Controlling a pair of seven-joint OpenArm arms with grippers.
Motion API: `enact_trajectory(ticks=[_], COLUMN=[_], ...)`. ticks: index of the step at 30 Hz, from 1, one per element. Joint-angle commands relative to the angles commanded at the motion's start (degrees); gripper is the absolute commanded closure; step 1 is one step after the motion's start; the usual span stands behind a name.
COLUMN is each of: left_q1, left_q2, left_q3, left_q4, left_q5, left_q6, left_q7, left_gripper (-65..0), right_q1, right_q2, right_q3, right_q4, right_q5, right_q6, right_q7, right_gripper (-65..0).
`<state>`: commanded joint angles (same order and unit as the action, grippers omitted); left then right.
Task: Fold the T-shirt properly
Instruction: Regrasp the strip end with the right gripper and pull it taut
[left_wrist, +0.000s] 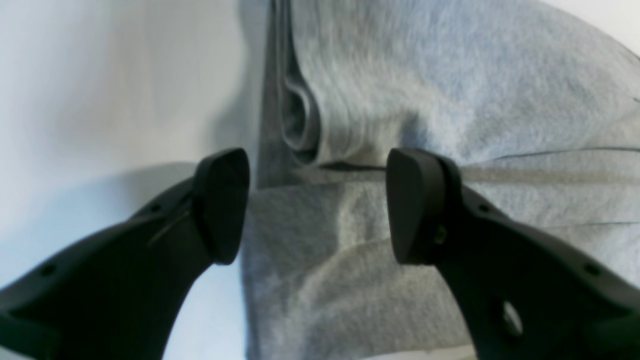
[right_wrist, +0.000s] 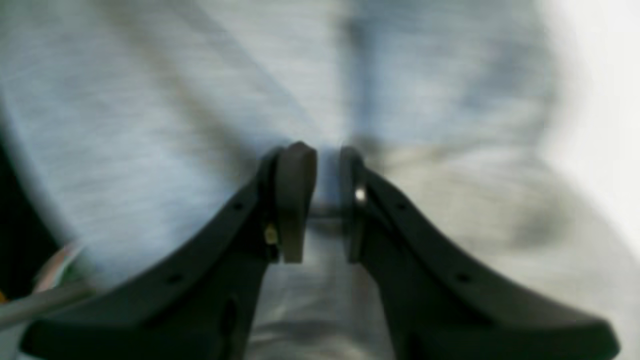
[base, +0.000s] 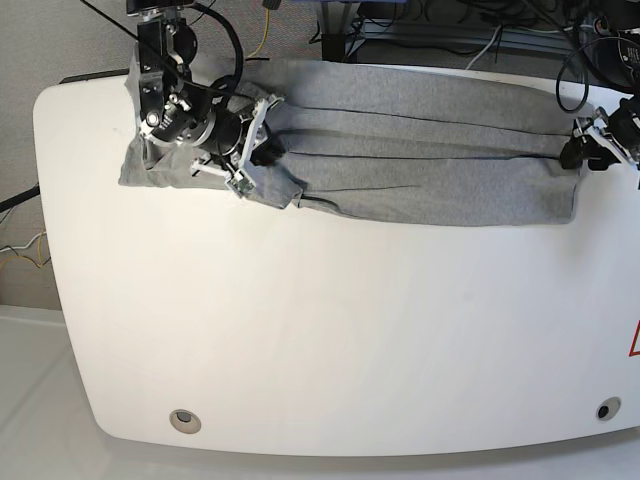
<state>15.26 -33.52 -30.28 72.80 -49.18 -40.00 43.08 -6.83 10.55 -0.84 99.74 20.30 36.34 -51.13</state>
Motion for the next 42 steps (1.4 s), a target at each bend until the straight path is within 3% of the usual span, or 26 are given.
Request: enact_trajectory(ticks=[9, 14, 19, 25, 31, 35, 41, 42], left_q1=[-0.2, 0.0, 0.1, 1.1, 1.2, 1.4, 1.4, 1.6], left_q2=[0.1, 1.5, 2.2, 4.5, 5.3, 5.8, 6.1, 5.5], left_q3=[0.7, 0.3, 0.2, 0.0, -0.2, 0.4, 0.7, 0.7], left_q4=[0.4, 1.1, 1.8, 1.0, 0.9, 1.8, 1.8, 1.8], left_q5=[-0.4, -0.3, -0.6, 0.1, 0.1, -0.2, -0.6, -0.3], left_q6=[0.0, 0.0, 0.0, 0.0, 0.0, 0.0, 0.0, 0.0], left_q7=[0.4, 1.1, 1.2, 1.5, 1.8, 1.2, 0.6, 0.6], left_gripper=[-41.1, -40.7, -40.7, -40.3, -39.3, -33.4, -12.3, -11.1], right_q1=[6.4, 8.9, 9.8, 10.5, 10.1, 11.3, 10.4, 9.9], right_q2=[-0.4, 0.1, 0.1, -0.3, -0.3, -1.0, -1.0, -0.9], right_q3=[0.0, 0.0, 0.0, -0.1, -0.2, 0.0, 0.4, 0.6], right_q4=[-4.9, -8.5, -10.0, -10.2, -9.3, -8.9, -7.6, -7.0], right_q5=[-2.6, -2.9, -3.0, -3.8, -4.7, -5.2, -5.3, -4.8], right_q6=[0.27, 0.50, -0.22, -0.32, -1.15, -1.04, -1.10, -0.38], right_q7=[-0.3, 0.5, 0.0, -5.6, -7.3, -7.0, -5.5, -5.3], right_gripper=[-9.8, -0.1, 0.0, -2.7, -4.8, -4.6, -4.6, -4.8])
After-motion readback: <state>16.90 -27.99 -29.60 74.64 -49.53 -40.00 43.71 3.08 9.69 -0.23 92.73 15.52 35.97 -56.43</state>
